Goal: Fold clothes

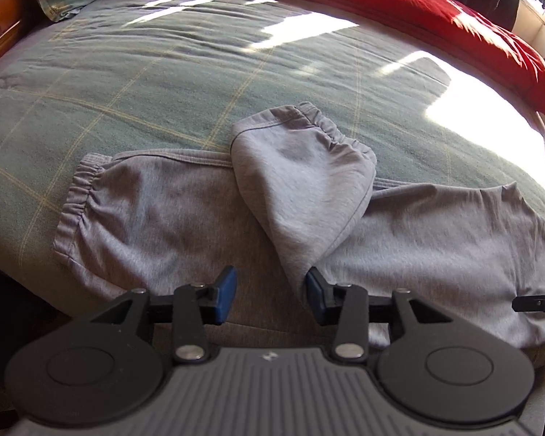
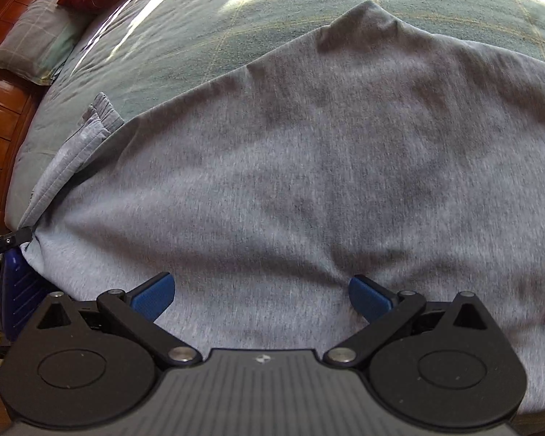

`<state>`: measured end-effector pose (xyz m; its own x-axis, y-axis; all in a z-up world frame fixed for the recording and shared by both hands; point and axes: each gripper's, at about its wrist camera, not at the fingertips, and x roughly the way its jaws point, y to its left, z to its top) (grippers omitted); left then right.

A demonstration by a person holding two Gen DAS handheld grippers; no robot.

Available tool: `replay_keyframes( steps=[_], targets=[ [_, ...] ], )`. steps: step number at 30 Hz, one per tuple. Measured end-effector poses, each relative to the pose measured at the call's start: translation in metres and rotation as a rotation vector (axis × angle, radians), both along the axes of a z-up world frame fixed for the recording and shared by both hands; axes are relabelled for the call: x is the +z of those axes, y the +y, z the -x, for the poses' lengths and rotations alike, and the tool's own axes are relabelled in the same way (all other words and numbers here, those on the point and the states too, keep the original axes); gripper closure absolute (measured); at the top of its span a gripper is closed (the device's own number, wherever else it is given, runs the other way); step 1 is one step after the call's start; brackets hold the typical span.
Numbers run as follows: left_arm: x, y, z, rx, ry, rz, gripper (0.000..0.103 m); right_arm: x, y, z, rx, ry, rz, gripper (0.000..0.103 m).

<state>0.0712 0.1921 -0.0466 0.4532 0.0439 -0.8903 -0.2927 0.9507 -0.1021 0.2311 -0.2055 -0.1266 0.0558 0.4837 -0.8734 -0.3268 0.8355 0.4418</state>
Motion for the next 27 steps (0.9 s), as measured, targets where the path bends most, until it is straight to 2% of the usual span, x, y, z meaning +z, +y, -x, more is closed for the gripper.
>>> replay_keyframes(
  steps=[5, 7, 10, 12, 15, 19, 23, 25, 27],
  targets=[
    [0.018, 0.003, 0.0, -0.008, -0.022, -0.052, 0.06, -0.004, -0.003, 0.004, 0.015, -0.032, -0.002, 0.0],
    [0.025, 0.002, -0.003, -0.017, -0.046, -0.027, 0.059, -0.005, -0.002, 0.006, 0.028, -0.047, 0.0, 0.0],
    [0.026, -0.016, -0.013, -0.081, -0.062, 0.057, 0.055, -0.005, 0.001, 0.008, 0.034, -0.061, 0.009, 0.0],
    [0.018, -0.04, -0.028, -0.162, -0.056, 0.13, 0.055, -0.003, 0.002, 0.007, 0.042, -0.062, 0.016, 0.0],
    [-0.004, -0.087, -0.059, -0.265, -0.024, 0.268, 0.055, 0.006, -0.003, 0.005, 0.035, -0.052, -0.006, 0.0],
    [-0.036, -0.136, -0.104, -0.35, 0.049, 0.414, 0.055, 0.021, -0.02, 0.006, 0.007, -0.067, -0.005, 0.0],
    [-0.079, -0.166, -0.128, -0.353, 0.174, 0.508, 0.055, 0.025, -0.04, 0.008, -0.011, -0.063, 0.011, 0.0],
    [-0.094, -0.165, -0.131, -0.333, 0.184, 0.52, 0.055, 0.019, -0.048, 0.007, -0.029, -0.052, 0.03, 0.0],
    [-0.097, -0.156, -0.132, -0.305, 0.164, 0.559, 0.055, 0.01, -0.056, 0.006, -0.043, -0.036, 0.048, 0.0]
  ],
)
